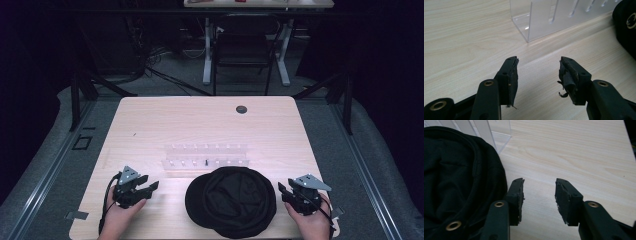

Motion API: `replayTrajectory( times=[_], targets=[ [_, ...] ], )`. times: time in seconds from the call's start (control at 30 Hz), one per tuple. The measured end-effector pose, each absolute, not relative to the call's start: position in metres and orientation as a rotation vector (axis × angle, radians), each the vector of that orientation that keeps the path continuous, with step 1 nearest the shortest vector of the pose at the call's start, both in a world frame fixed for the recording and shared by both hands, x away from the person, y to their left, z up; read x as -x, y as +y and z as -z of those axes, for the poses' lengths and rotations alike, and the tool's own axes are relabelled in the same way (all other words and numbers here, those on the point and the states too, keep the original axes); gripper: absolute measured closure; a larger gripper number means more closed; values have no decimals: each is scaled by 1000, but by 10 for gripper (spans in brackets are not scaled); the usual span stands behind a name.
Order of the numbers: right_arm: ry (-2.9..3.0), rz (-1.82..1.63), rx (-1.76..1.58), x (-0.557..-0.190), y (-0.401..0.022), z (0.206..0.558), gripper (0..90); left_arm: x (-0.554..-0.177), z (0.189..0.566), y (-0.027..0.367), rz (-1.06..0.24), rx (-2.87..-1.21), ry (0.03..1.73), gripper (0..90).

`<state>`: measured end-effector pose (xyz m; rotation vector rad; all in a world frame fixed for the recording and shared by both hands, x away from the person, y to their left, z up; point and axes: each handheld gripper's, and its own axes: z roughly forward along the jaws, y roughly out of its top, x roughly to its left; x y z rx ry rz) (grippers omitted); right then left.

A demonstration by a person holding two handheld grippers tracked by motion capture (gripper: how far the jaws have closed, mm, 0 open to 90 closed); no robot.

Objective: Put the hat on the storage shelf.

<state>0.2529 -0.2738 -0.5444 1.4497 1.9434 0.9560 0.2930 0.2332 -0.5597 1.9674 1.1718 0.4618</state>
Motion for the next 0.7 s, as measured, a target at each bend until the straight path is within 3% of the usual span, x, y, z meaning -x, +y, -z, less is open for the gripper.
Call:
replayTrajectory(
  times=[0.13, 0.27, 0.47, 0.7],
  targets=[
    [1979, -988, -1492, -250, -276, 541, 691, -292, 559, 232, -459, -1962, 1159, 490],
    [2001, -1022, -1532, -248, -275, 537, 719, -292, 559, 231, -439, -1965, 1154, 499],
    [2040, -1026, -1593, -248, -268, 536, 660, -292, 558, 227, -408, -1972, 1148, 505],
    [2064, -1035, -1618, -250, -266, 523, 672, -292, 559, 225, -389, -1976, 1139, 502]
  ],
)
